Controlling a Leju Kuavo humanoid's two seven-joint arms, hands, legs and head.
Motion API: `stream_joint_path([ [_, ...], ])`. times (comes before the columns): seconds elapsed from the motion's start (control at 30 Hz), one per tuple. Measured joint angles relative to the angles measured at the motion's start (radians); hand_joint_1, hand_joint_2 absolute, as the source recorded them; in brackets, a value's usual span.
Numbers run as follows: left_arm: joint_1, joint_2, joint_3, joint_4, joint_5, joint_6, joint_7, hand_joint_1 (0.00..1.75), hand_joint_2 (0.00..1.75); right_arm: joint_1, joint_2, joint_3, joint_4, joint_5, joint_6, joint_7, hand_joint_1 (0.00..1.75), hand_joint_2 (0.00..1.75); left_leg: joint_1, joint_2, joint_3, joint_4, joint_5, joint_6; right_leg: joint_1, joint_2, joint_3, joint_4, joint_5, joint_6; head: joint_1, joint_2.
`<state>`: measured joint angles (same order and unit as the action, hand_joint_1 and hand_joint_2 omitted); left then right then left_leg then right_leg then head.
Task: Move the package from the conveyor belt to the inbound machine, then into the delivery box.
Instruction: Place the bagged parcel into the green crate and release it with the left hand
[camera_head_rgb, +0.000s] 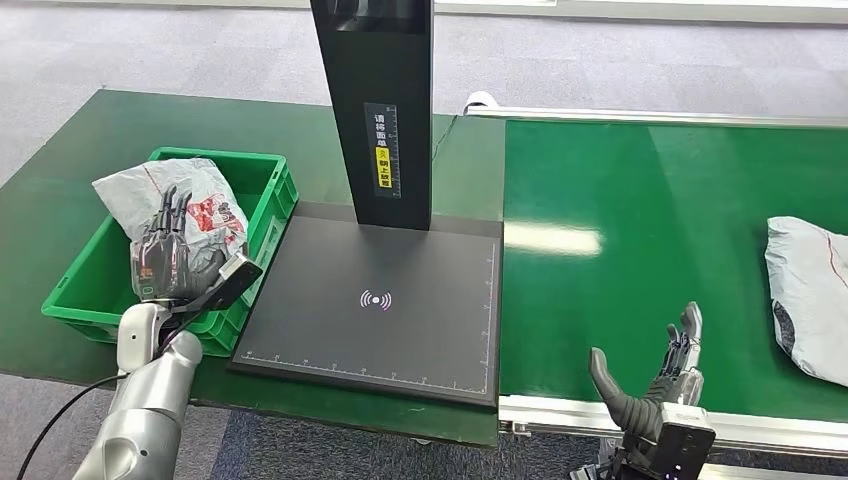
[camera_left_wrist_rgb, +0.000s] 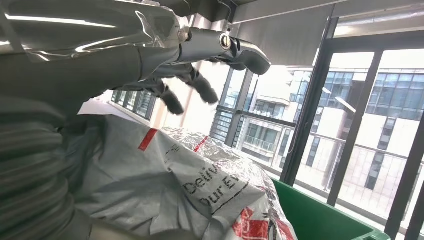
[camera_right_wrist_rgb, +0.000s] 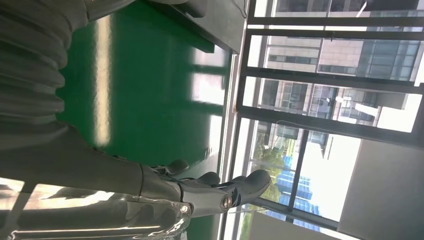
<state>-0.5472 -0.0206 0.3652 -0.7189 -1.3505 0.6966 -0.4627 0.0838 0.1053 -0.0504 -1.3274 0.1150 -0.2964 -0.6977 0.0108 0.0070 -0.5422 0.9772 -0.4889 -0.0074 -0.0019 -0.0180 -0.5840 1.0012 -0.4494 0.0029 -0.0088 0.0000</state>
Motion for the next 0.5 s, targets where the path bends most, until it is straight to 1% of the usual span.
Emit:
stream_joint_path([
  [0.5, -0.011, -0.003, 0.013, 0.012, 0.009, 0.0, -0.015, 0.0, 1.75, 0.005, 0.0, 0.0, -0.009, 0.001, 0.0, 0.0, 0.0, 1.75, 0.0, 0.0, 0.0, 0.0, 0.0, 0.0, 0.0, 0.0, 0.0, 0.0, 0.0, 0.0, 0.0, 0.0],
])
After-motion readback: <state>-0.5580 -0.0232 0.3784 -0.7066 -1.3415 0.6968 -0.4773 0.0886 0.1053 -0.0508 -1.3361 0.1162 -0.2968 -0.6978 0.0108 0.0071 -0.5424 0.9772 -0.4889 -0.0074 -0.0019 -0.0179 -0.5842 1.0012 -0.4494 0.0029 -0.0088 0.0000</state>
